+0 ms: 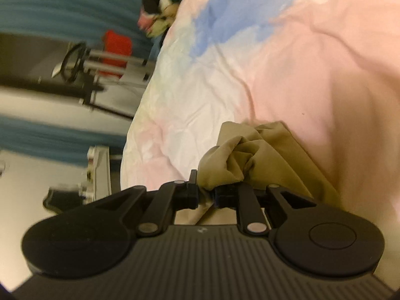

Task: Fold clothes

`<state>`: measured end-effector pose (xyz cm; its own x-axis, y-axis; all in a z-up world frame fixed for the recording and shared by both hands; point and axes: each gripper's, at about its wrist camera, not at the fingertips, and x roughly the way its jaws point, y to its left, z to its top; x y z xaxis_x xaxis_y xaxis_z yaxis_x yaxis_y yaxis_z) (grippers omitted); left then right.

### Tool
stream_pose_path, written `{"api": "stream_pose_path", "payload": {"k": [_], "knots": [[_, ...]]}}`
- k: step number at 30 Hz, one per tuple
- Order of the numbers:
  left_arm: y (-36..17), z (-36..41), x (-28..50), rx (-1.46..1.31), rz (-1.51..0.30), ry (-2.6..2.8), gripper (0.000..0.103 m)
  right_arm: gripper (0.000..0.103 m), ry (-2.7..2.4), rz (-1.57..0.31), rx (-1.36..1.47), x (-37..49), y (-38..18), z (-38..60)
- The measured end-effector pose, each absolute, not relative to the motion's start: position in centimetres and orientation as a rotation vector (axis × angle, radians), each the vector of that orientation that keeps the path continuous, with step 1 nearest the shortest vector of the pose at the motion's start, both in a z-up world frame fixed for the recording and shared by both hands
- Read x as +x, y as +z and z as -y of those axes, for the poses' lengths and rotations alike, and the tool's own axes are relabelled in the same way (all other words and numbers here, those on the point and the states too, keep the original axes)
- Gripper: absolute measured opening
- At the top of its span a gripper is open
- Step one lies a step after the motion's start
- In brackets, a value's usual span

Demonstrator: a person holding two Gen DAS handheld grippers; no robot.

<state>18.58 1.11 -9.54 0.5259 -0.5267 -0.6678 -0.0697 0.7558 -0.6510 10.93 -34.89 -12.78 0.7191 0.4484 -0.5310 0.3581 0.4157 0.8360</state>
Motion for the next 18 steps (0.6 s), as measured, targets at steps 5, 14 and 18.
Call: {"api": "stream_pose_path", "payload": {"k": [5, 14, 18], "knots": [[-7.8, -0.7, 17.4, -0.628, -0.933, -0.409, 0.066, 0.064, 0.185, -0.754, 1.138, 9.9, -10.8, 34.8], [-4.1, 1.4, 11.7, -0.353, -0.695, -0.449, 0.090, 0.069, 0.317, -0.591, 0.863, 5.6, -5.8, 31.8], [-5.1, 2.8, 11.0, -0.216, -0.677, -0.422, 0.090, 0.041, 0.263, -0.587, 0.608, 5.5, -5.2, 29.9]]}}
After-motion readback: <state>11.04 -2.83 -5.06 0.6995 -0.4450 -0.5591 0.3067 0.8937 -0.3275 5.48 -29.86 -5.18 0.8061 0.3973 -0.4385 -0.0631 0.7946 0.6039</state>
